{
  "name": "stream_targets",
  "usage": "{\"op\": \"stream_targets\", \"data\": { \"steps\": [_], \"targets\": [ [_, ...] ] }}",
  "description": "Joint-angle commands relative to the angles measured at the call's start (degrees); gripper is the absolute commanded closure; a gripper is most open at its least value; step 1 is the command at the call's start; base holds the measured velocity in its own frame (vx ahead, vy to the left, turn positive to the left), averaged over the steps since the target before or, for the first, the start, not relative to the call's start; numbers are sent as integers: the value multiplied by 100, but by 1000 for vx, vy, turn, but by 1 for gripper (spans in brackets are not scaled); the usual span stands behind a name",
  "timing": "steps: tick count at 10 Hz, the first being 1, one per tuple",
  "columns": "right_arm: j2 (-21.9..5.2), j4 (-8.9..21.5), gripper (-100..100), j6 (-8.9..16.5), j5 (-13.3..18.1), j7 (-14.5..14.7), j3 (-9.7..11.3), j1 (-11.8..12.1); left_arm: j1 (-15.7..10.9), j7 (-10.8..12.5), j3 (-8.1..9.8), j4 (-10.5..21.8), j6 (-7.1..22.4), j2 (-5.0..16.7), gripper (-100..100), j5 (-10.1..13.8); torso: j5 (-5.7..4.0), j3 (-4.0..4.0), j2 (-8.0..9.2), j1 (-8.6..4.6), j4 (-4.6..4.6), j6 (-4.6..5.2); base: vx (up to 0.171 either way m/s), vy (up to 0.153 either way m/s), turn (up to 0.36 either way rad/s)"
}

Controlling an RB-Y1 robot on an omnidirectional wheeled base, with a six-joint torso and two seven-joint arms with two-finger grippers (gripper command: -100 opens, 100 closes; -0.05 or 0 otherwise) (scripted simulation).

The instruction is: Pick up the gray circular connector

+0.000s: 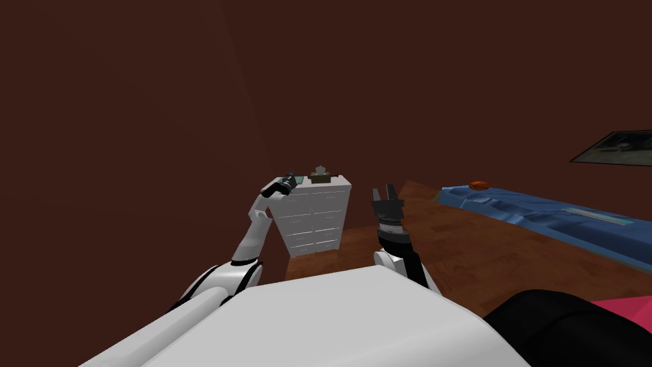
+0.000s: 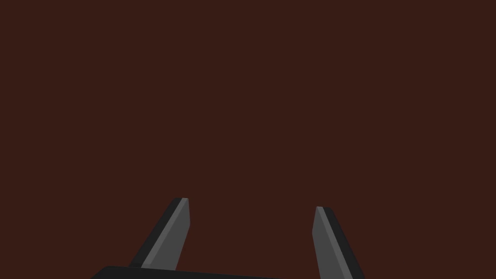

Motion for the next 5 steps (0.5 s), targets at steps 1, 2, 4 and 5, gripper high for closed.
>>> {"op": "stream_targets", "data": {
  "steps": [1,2,4,5],
  "targets": [
    [0,0,0,0,0,0,0,0,-286,66,27,286,286,34,-100,77,0,0,0,0,0,0,0,20,-33],
    [0,0,0,0,0,0,0,0,-448,66,27,400,430,34,-100,77,0,-1,-1,3,0,1,2,22,-19],
    [0,0,0,0,0,0,0,0,-732,125,53,661,702,33,-100,129,0,0,-1,1,0,-1,3,19,-13],
    [0,0,0,0,0,0,0,0,-886,125,53,785,862,33,-100,129,1,-1,-2,4,-1,0,4,26,-20]
  ]
}}
